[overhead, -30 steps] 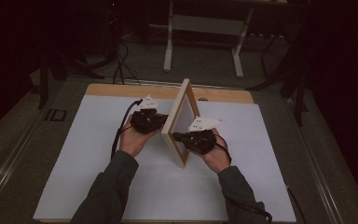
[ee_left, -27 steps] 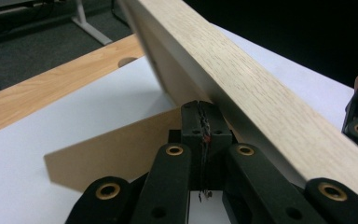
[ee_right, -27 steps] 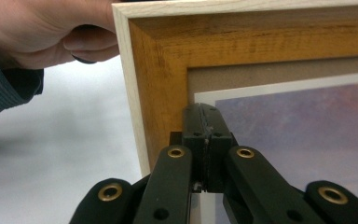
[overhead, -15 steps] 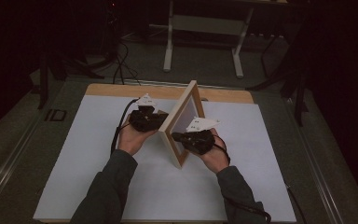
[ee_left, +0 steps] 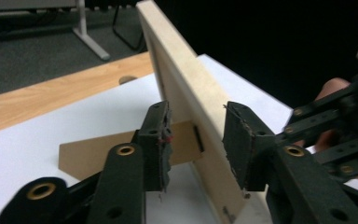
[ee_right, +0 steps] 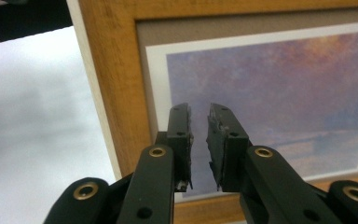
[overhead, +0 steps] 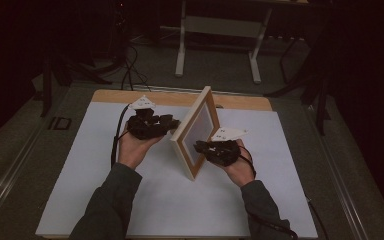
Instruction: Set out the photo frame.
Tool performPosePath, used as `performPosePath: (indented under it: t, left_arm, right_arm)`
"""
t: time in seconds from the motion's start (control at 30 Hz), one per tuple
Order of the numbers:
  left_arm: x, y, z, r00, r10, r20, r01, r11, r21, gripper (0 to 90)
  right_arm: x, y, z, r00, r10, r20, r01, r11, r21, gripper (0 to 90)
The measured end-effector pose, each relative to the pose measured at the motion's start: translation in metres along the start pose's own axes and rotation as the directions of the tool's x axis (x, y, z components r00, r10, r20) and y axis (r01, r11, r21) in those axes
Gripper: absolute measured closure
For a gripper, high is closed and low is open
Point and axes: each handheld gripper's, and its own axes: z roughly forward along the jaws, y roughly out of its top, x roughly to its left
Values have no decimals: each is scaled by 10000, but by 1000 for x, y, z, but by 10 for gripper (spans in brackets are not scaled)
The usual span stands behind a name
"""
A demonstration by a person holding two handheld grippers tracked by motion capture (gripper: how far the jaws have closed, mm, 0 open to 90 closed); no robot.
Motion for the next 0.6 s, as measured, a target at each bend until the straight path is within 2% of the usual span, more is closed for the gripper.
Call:
performPosePath:
  t: [0.23,0.43,0.6]
  left_arm:
    - [-22,-1,-7,9998,202,61,-201,9997,-149,489]
    - [-37,-12,-3,9987,395,-332,-392,9992,92,452]
    - [-41,-27,5,9966,356,-745,-329,9988,362,467]
  right_arm:
    - [-5,-6,-4,9998,161,75,-161,9999,11,771]
    - [-8,-8,-8,9995,275,146,-276,9996,26,764]
    - [-13,-11,-12,9989,385,268,-385,9993,-12,759]
